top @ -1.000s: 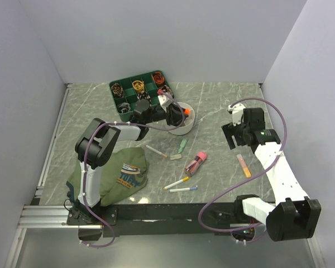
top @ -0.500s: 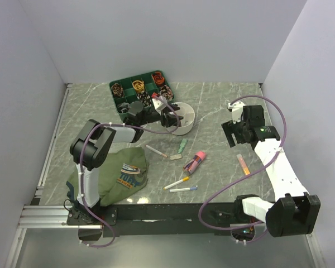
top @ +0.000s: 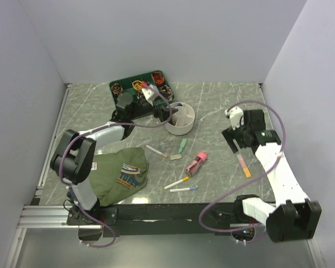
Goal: Sort the stationery into containers
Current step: Place the pen in the storage box, then move the pen to the center of the board.
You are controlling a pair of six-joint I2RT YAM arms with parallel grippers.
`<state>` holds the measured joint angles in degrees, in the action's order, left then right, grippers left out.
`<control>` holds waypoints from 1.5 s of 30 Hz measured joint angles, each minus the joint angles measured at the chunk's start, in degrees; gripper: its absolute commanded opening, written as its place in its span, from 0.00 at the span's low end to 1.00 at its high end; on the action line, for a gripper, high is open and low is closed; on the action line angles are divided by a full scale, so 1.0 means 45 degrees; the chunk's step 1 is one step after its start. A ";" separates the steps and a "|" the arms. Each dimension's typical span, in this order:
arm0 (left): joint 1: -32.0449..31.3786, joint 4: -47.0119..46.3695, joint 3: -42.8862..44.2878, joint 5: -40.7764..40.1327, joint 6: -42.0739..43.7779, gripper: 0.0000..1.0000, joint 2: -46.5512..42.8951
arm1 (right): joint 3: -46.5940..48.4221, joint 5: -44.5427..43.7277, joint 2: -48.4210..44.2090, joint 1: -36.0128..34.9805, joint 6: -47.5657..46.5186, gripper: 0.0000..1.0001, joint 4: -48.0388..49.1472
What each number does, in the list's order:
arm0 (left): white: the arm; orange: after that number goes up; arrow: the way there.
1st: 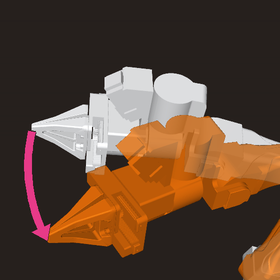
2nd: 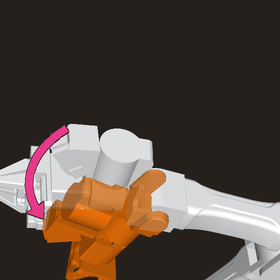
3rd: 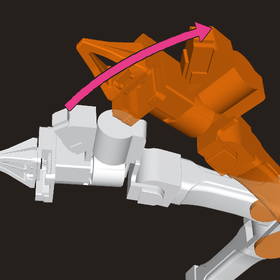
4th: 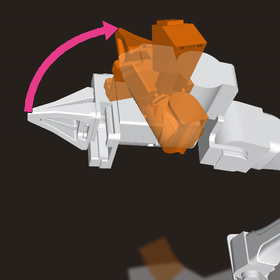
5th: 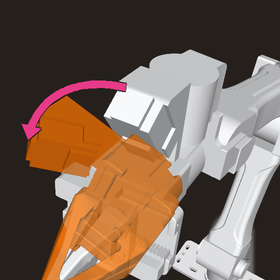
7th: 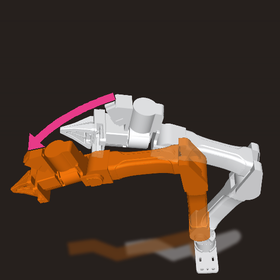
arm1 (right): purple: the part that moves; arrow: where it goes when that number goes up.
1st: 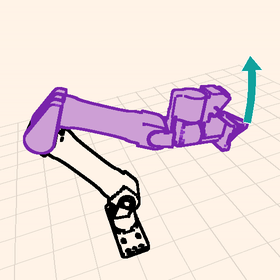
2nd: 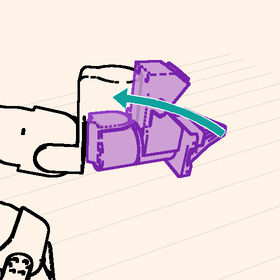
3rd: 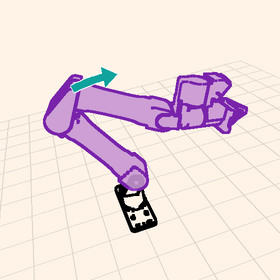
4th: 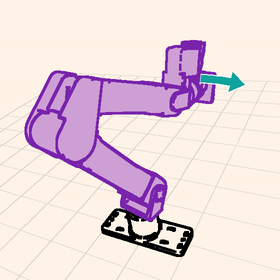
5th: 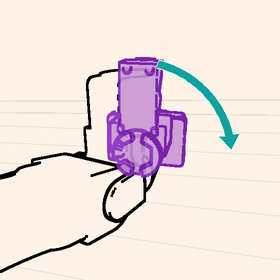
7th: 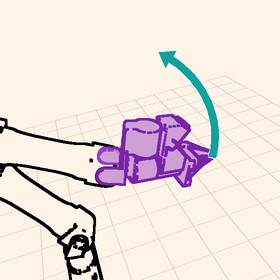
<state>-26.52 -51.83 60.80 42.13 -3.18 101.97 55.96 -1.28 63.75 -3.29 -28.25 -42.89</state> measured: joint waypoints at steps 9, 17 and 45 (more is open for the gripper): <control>0.0690 0.4609 0.0087 -0.1316 -0.0374 0.99 -0.3070 | -0.3439 0.0121 -0.2851 0.0437 -0.4794 0.84 -0.2535; 0.0714 0.6207 -0.1443 -0.1855 -0.0180 0.99 -0.4114 | -0.4085 -0.0136 -0.1477 0.1428 -0.6251 0.26 -0.2497; 0.0714 0.7917 -0.0505 -0.2346 0.0282 0.99 -0.3444 | -0.2919 0.2084 0.3308 0.2599 -0.6717 0.21 -0.1073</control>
<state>-23.31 -16.21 58.52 31.57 -1.91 86.48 42.83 8.10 78.63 8.40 -58.48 -47.72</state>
